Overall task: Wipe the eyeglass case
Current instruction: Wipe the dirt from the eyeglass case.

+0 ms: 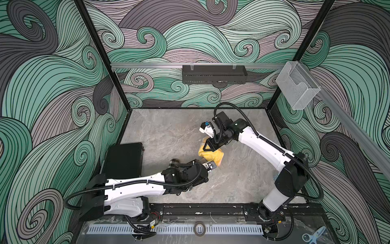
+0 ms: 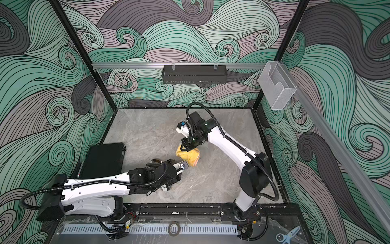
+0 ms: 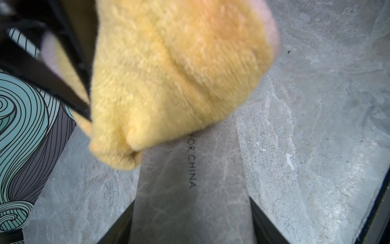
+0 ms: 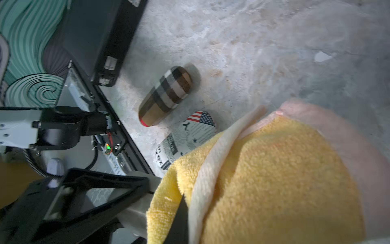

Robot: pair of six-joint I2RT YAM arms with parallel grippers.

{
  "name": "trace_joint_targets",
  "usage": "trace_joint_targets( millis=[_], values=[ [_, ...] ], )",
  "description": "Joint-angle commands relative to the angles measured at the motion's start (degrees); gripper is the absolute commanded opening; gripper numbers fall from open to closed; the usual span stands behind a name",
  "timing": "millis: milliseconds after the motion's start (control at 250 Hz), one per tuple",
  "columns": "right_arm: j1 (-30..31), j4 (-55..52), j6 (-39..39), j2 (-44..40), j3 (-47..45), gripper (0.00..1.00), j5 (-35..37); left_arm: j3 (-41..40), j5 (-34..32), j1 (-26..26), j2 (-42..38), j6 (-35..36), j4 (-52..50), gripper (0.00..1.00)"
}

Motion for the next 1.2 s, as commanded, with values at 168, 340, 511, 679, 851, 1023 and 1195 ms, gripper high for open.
trace_joint_targets(
  millis=[168, 340, 511, 679, 851, 1023, 1195],
  values=[
    [-1.3, 1.0, 2.45, -1.83, -3.08, 0.0, 4.96, 2.54, -2.32, -0.37, 2.32, 0.15, 5.48, 0.47],
    [-5.96, -0.44, 4.37, -3.71, -4.77, 0.0, 12.44, 2.92, -2.26, -0.33, 3.15, 0.71, 5.31, 0.47],
    [-3.18, -0.54, 1.14, -2.39, -2.09, 0.0, 0.13, 3.08, -2.39, -0.28, 3.37, 0.6, 5.52, 0.47],
    [-0.28, -0.3, -0.06, 0.1, -0.24, 0.0, -9.26, 3.19, -2.43, -0.38, 3.39, 0.35, 5.33, 0.47],
    [-2.06, -0.65, 1.58, 0.85, -2.62, 0.0, 2.91, 2.62, -2.5, -0.32, 2.62, -0.74, 5.0, 0.47],
    [-5.79, -2.64, 3.67, -0.49, -4.86, 0.0, 18.28, 1.17, -2.8, -0.33, 1.93, -1.66, 5.63, 0.47],
    [-3.88, -0.67, 2.31, -1.23, -4.01, 0.0, 6.9, 1.33, -3.2, -0.35, 2.8, -1.88, 5.61, 0.47]
  ],
)
